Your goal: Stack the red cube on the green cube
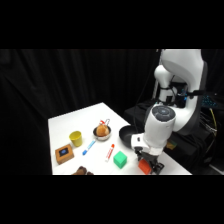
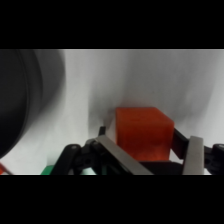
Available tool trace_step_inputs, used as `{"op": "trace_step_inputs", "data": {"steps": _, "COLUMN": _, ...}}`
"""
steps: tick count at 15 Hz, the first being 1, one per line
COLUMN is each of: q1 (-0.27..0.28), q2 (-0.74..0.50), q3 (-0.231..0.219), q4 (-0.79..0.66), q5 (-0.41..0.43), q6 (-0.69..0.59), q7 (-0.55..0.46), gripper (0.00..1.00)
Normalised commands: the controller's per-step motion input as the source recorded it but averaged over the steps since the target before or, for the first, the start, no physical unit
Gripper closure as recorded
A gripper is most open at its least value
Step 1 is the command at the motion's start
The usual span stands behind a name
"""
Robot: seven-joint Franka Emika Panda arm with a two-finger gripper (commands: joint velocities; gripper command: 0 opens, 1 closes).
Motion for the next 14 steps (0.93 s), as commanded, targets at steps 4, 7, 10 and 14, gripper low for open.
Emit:
{"op": "trace_step_inputs", "data": {"steps": 4, "q1": 0.19, "q2": 0.03, "q3": -0.167, "q4": 0.02, "q5": -0.071, "q6": 0.12, "q7": 0.18, "gripper": 0.65}}
{"op": "trace_step_inputs", "data": {"steps": 7, "q1": 0.19, "q2": -0.09, "q3": -0.153, "q4": -0.07, "q5": -0.097, "q6": 0.05, "q7": 0.21, "gripper": 0.71}}
{"op": "trace_step_inputs", "data": {"steps": 10, "q1": 0.203, "q2": -0.25, "q3": -0.145, "q4": -0.13, "q5": -0.123, "q6": -0.14, "q7": 0.23, "gripper": 0.73}}
{"op": "trace_step_inputs", "data": {"steps": 14, "q1": 0.088, "q2": -0.4, "q3": -0.089, "q4": -0.11, "q5": -0.178, "q6": -0.37, "q7": 0.17, "gripper": 0.73}}
